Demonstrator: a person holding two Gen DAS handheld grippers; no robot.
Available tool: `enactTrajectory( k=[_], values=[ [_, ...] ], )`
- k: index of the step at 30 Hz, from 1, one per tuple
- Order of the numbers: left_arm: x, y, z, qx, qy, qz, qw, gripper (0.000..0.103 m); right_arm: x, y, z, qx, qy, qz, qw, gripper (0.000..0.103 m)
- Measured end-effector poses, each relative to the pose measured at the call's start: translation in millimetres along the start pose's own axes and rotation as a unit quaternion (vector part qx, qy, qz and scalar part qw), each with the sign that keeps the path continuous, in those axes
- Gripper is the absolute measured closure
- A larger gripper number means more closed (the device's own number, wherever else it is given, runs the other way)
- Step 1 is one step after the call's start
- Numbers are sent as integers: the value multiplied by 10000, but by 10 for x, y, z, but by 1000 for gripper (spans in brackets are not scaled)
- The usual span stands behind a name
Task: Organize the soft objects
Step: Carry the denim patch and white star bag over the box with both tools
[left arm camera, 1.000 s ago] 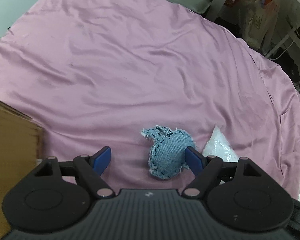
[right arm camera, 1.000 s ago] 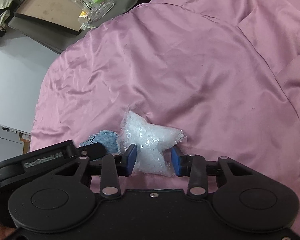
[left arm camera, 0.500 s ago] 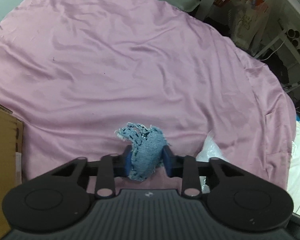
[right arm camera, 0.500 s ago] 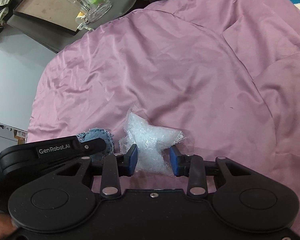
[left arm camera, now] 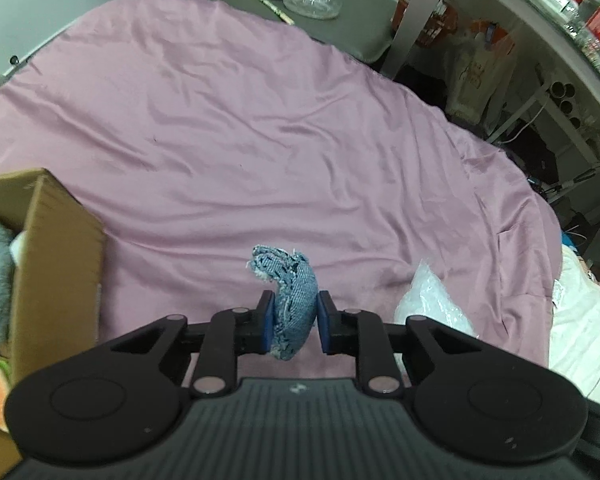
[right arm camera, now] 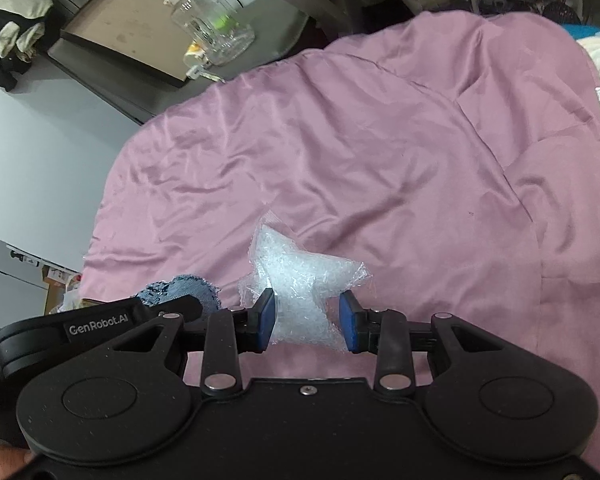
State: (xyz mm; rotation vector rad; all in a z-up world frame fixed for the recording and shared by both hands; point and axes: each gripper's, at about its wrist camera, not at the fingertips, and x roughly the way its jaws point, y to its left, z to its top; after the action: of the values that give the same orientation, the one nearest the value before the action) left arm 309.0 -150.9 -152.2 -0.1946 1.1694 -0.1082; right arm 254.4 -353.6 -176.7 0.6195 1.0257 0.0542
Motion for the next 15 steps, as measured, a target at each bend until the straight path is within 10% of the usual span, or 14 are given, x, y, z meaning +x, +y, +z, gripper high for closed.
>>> enactTrajectory(
  k=[15],
  values=[
    [-604, 229, -159, -41, -396, -88, 9992, 82, -394, 348, -203, -257, -340, 140, 9990, 70]
  ],
)
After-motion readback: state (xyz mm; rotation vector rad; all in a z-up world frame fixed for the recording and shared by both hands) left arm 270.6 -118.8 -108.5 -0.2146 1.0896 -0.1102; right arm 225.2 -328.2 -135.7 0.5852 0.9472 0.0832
